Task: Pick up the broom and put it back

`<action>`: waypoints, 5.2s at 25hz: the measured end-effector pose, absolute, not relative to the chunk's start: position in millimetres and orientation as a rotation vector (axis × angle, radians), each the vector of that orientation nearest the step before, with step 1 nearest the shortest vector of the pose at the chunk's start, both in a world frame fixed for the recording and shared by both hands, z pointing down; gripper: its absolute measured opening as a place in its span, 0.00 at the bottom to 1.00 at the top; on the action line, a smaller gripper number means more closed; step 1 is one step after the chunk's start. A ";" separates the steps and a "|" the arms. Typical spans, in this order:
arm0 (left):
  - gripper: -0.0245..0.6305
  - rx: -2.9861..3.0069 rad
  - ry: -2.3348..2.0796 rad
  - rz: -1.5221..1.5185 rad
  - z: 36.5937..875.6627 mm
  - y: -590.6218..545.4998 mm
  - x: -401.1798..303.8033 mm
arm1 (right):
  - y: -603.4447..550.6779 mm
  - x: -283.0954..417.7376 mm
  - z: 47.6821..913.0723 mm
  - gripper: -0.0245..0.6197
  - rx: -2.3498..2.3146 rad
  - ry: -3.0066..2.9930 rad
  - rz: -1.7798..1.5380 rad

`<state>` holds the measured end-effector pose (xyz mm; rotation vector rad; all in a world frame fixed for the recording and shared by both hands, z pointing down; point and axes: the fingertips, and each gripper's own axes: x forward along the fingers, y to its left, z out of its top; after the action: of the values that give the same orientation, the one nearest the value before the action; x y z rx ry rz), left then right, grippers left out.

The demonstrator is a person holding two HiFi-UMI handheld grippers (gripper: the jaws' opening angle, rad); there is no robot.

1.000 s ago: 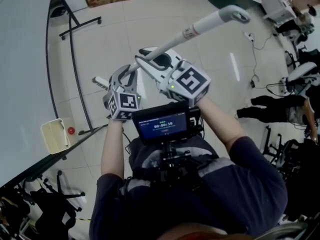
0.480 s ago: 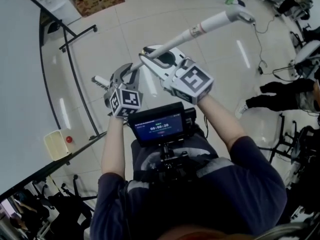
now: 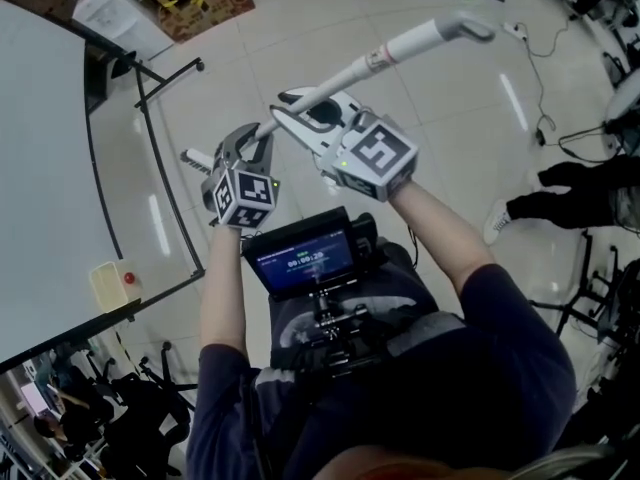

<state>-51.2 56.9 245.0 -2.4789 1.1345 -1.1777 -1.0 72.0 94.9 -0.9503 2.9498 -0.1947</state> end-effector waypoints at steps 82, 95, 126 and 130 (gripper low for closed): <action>0.17 -2.680 0.538 -1.681 986.2 -74.4 34.6 | -123.8 139.6 914.1 0.24 -1.416 2.515 -1.653; 0.17 -2.670 0.424 -1.691 1062.0 -62.3 53.3 | -110.1 171.1 1007.9 0.28 -1.421 2.212 -1.858; 0.19 -2.500 0.422 -2.014 1170.3 -57.7 63.6 | -12.1 189.5 1129.0 0.04 -1.895 2.524 -2.237; 0.19 -2.540 0.430 -2.012 1158.3 -50.0 60.1 | -2.5 194.5 1125.9 0.04 -1.908 2.509 -2.271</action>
<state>60.1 -50.0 1158.3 -2.5400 0.4304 -2.0120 194.5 -2.5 1125.9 -1.9075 2.5094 -2.2708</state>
